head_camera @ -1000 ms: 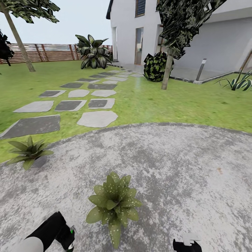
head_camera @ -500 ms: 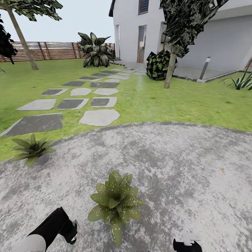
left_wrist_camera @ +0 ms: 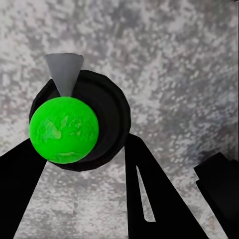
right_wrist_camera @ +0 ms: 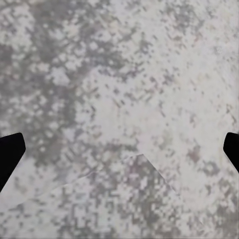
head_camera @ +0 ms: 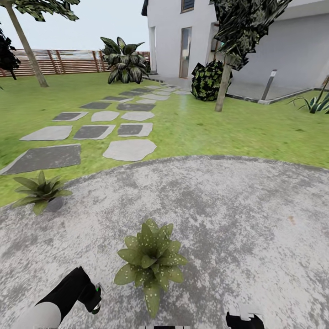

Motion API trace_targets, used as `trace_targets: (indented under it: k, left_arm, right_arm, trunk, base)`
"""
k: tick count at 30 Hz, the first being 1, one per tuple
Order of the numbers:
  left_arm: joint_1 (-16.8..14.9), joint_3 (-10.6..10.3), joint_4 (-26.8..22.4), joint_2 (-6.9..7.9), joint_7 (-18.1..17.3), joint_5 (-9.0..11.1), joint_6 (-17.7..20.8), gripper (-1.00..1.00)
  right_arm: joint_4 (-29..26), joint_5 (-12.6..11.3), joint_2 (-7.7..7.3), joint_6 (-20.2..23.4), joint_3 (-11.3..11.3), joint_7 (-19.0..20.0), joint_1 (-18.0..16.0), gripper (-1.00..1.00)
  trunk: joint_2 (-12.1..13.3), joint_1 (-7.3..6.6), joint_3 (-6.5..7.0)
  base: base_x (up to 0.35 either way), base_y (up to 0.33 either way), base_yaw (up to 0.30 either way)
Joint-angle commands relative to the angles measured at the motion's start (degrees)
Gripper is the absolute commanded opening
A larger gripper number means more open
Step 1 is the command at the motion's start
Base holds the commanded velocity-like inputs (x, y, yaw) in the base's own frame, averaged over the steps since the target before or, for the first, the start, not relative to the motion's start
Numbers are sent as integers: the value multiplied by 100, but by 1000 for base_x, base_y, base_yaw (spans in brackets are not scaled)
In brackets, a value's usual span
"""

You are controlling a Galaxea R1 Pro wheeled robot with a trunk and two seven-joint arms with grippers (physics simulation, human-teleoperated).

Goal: Pick up the pesticide atomizer in the garden and spray insectifuge to fully cover both potted plants in the garden.

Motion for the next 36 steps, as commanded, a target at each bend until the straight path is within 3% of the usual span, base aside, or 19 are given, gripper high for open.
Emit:
trace_targets:
  k: [1,3,6,12,19,22,26,30,34,36]
  left_arm:
    - [-12,21,-15,-40,-46,-40,172,-100]
    - [-111,-9,-18,-89,-52,-49,500,-100]
    - [-220,-23,-14,-126,-60,-51,651,-100]
    - [-170,7,-10,-14,-99,-35,598,-100]
    - [-188,-4,-10,-49,-98,-38,590,-100]
    - [-265,-4,-23,-92,-85,-22,615,-100]
    - [-648,-5,-115,-123,-84,-15,692,-100]
    - [-847,-21,-116,-42,-142,-41,699,-100]
    - [-865,-42,-85,120,-459,-91,686,-100]
    - [-841,-70,-56,132,-606,-109,684,-100]
  right_arm:
    - [12,-49,-4,-19,56,-9,-2,100]
    - [17,-46,-8,-19,57,-2,-2,100]
    - [18,-45,-9,-17,57,-4,-2,100]
    - [19,-44,-2,-11,57,-10,-2,100]
    - [19,-53,0,-11,65,-7,-2,100]
    - [19,-53,0,-11,64,-7,-2,100]
    - [19,-53,0,-11,66,-7,-2,100]
    - [19,-53,0,-11,66,-7,-2,100]
    - [19,-53,0,-11,66,-7,-2,100]
    - [19,-53,0,-11,66,-7,-2,100]
  trunk:
    - [-2,-1,-5]
    - [-2,-1,-5]
    - [-2,-1,-5]
    - [-2,-1,-5]
    - [-2,-1,-5]
    - [-2,-1,-5]
    - [-2,-1,-5]
    - [-2,-1,-5]
    - [-2,-1,-5]
    - [-2,-1,-5]
  base:
    - [0,0,0]
    - [0,0,0]
    - [0,0,0]
    - [-57,0,0]
    - [-223,0,-103]
    - [-12,0,-84]
    - [-2,0,-11]
    - [0,0,0]
    - [0,0,0]
    - [0,0,0]
